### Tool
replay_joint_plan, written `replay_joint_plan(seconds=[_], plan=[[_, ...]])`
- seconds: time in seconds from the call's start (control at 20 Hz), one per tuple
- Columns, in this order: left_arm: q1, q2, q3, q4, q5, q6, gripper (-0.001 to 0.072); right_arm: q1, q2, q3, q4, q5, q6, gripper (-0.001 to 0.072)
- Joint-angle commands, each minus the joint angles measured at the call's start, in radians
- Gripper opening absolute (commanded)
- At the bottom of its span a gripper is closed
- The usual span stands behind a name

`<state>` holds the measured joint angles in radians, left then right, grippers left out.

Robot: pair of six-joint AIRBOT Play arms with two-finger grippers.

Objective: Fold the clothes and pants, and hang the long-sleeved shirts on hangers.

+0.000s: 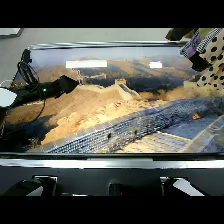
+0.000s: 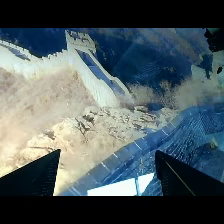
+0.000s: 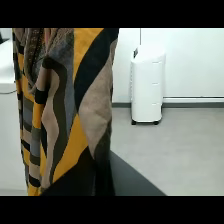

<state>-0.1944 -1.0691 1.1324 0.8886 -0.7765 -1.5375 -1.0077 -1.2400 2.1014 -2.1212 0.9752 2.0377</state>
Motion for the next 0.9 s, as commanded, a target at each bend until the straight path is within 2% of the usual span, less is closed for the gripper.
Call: replay_joint_plan(seconds=[0.0, 0.15, 0.2, 0.25, 0.3, 0.35, 0.45, 0.55, 0.75, 0.85], plan=[[-0.001, 0.000, 0.000, 0.001, 0.000, 0.000, 0.0697, -0.098, -0.031, 0.000, 0.107, -0.044, 0.019, 0.0023], [-0.001, -0.001, 0.000, 0.001, 0.000, 0.000, 0.0697, -0.150, -0.049, -0.002, 0.216, -0.041, -0.023, 0.0034], [-0.001, -0.001, 0.000, 0.001, 0.000, 0.000, 0.0697, -0.157, -0.048, -0.005, 0.248, -0.034, -0.045, 0.0099], [-0.001, -0.001, 0.000, 0.001, 0.000, 0.000, 0.0697, -0.158, -0.045, -0.006, 0.268, -0.018, -0.056, 0.0224], [-0.001, -0.001, 0.000, 0.000, 0.000, 0.000, 0.0697, -0.158, -0.042, -0.006, 0.278, 0.001, -0.056, 0.0308], [-0.001, -0.001, 0.000, 0.000, 0.000, 0.000, 0.0698, -0.157, -0.034, -0.006, 0.288, 0.022, -0.055, 0.0342], [-0.001, -0.001, 0.000, 0.000, 0.000, -0.001, 0.0698, -0.158, 0.005, -0.006, 0.300, 0.055, -0.055, 0.0501], [0.000, 0.000, 0.000, 0.000, 0.000, 0.000, 0.0702, -0.157, 0.074, -0.006, 0.304, 0.030, -0.053, 0.0619], [0.001, 0.006, 0.000, 0.001, 0.000, 0.000, 0.0707, -0.154, 0.229, -0.006, 0.436, -0.161, -0.052, 0.0637], [0.001, 0.006, 0.000, 0.007, 0.000, 0.000, 0.0707, -0.154, 0.254, -0.006, 0.636, -0.251, -0.087, 0.0635]])
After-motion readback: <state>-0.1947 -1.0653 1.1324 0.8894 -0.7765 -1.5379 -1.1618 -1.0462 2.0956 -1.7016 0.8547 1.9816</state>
